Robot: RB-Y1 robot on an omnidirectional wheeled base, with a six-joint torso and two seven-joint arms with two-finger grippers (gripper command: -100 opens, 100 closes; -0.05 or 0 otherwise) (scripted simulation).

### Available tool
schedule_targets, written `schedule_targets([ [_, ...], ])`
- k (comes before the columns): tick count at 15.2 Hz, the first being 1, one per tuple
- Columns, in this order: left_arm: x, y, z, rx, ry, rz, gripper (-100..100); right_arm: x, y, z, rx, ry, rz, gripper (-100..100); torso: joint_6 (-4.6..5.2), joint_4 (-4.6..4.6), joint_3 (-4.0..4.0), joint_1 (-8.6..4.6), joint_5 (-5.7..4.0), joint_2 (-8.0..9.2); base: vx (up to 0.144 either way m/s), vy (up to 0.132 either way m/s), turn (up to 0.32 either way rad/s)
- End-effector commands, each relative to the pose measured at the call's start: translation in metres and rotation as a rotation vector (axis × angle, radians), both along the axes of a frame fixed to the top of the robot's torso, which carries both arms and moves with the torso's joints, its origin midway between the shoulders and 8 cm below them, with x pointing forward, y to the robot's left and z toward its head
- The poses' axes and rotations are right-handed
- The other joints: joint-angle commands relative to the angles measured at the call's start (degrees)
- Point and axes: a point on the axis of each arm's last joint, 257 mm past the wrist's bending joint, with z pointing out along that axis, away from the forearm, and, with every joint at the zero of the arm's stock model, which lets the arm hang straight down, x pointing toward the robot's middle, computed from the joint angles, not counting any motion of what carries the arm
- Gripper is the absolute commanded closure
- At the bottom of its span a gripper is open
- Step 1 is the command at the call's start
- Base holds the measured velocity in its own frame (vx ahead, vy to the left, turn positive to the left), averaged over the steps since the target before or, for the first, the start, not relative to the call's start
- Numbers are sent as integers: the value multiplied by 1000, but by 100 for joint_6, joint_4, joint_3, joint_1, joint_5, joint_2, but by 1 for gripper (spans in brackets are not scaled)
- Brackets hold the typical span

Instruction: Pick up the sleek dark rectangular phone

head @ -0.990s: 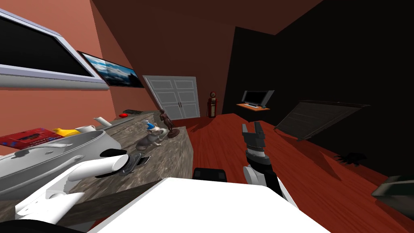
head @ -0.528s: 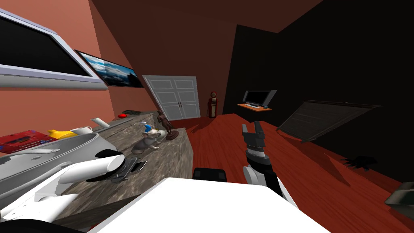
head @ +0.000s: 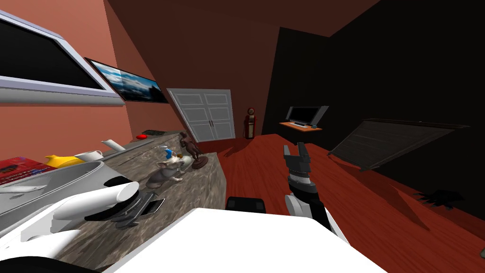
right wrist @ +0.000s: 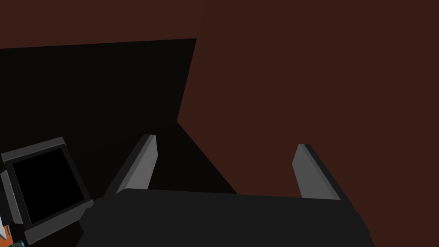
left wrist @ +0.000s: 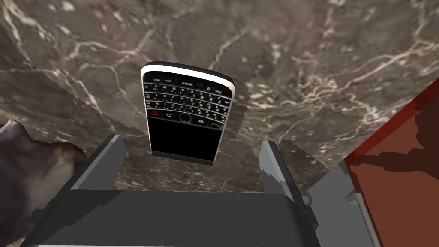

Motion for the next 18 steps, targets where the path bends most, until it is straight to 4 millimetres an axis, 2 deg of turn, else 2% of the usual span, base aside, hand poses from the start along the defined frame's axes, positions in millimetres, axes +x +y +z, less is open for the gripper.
schedule_targets([
  [1, -11, -4, -2, -29, 33, 20, -100, 0, 0, 0, 0, 0, 0, 0, 0, 0, 0, 0, 0, 0, 91, 26, 14],
  [3, -20, -7, -3, -51, 56, 34, -100, 0, 0, 0, 0, 0, 0, 0, 0, 2, 6, 4, 1, 10, 79, 28, 26],
  [4, -14, -6, -3, -37, 40, 25, -100, 0, 0, 0, 0, 0, 0, 0, -2, 3, 9, 1, 1, 16, 24, -8, 45],
  [5, -16, -6, -14, -40, 40, 32, -100, 0, 0, 0, 0, 0, 0, 0, -1, 6, 16, -6, -1, 28, -5, 5, -21],
  [8, -16, -5, -26, -39, 37, 36, -100, 0, 0, 0, 0, 0, 0, 0, 0, 12, 31, -7, 0, 54, -16, 1, -51],
  [9, -16, -6, -20, -40, 40, 35, -100, 0, 0, 0, 0, 0, 0, 0, 0, 13, 32, -8, -1, 56, -8, 0, -16],
  [10, -15, -5, -21, -40, 38, 34, 100, 0, 0, 0, 0, 0, 0, 0, -1, 13, 33, -8, -2, 57, 0, 0, 0],
  [14, -15, -5, -20, -39, 38, 31, 100, 0, 0, 0, 0, 0, 0, 0, -7, 12, 32, -10, -1, 55, 0, 0, 0],
  [15, -16, -6, -10, -40, 42, 30, 100, 0, 0, 0, 0, 0, 0, 0, -6, 12, 32, -10, -1, 55, 9, -1, 62],
  [17, -15, -6, -3, -40, 45, 27, 100, 0, 0, 0, 0, 0, 0, 0, -11, 12, 31, -13, -6, 53, 18, -2, 71],
  [18, -14, -6, -9, -38, 40, 27, 100, 0, 0, 0, 0, 0, 0, 0, -10, 11, 29, -15, -6, 51, 12, -1, 22],
])
